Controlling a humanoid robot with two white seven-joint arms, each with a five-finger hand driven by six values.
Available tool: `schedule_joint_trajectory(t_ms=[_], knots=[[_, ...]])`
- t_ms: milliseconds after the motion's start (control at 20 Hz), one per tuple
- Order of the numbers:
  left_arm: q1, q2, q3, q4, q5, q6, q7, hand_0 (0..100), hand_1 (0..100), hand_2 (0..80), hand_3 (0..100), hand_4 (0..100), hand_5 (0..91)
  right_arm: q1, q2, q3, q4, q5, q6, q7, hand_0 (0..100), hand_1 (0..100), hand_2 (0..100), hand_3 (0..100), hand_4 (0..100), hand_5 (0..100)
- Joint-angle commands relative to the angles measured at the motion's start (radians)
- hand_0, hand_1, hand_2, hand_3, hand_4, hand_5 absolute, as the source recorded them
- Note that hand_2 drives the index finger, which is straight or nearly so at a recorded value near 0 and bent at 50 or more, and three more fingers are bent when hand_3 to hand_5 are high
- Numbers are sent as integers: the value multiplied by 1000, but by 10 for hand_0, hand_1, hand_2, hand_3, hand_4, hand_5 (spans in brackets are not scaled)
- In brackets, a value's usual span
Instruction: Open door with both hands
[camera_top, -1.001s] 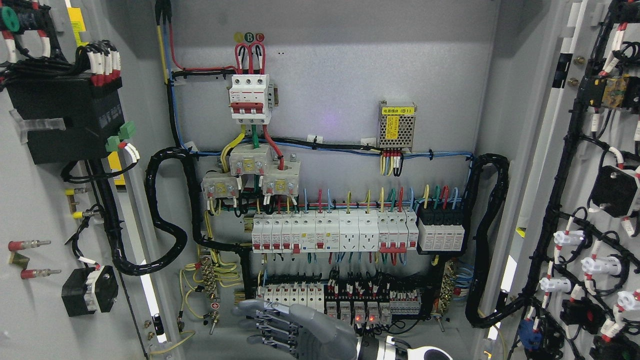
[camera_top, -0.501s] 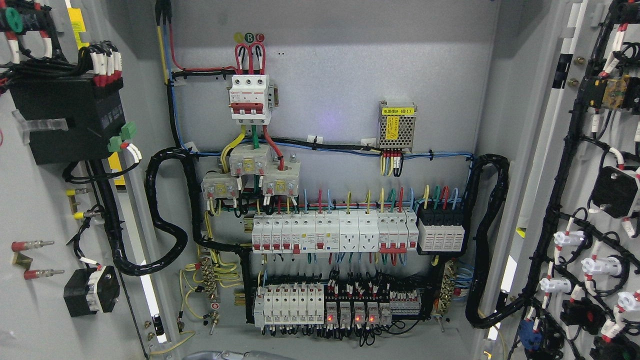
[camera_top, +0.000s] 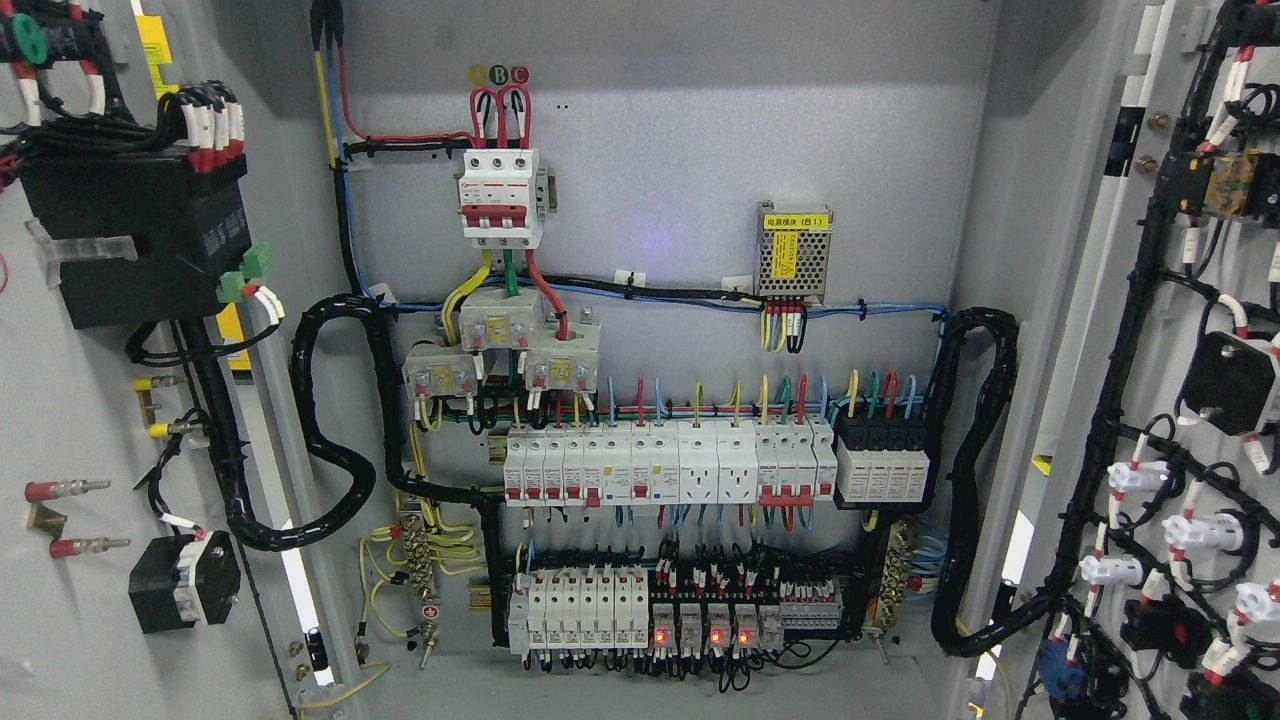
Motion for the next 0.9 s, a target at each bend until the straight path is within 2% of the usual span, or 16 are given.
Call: schedule_joint_trajectory(t_ms=[0, 250, 401, 601, 851], knots=[[-32, -31, 1, 14, 0, 0, 0, 0, 0, 0, 0, 0, 0, -17, 62, 58, 26, 3, -1, -3, 220, 68, 0, 0, 0, 0], [-32, -37, 1, 14, 0, 0, 0, 0, 0, 0, 0, 0, 0, -62, 64, 134, 26, 0, 1, -71, 220, 69, 0, 0, 0, 0], [-32, -37, 1, 15, 0, 0, 0, 0, 0, 0, 0, 0, 0, -75, 64, 137, 26, -1, 1, -100, 221, 69, 0, 0, 0, 0], [-32, -35, 1, 15, 0, 0, 0, 0, 0, 0, 0, 0, 0, -100, 64, 140, 35, -9, 1, -108, 221, 69, 0, 0, 0, 0], [-32, -35, 1, 15, 0, 0, 0, 0, 0, 0, 0, 0, 0, -134, 64, 173, 44, -9, 2, -108, 220, 67, 0, 0, 0, 0]])
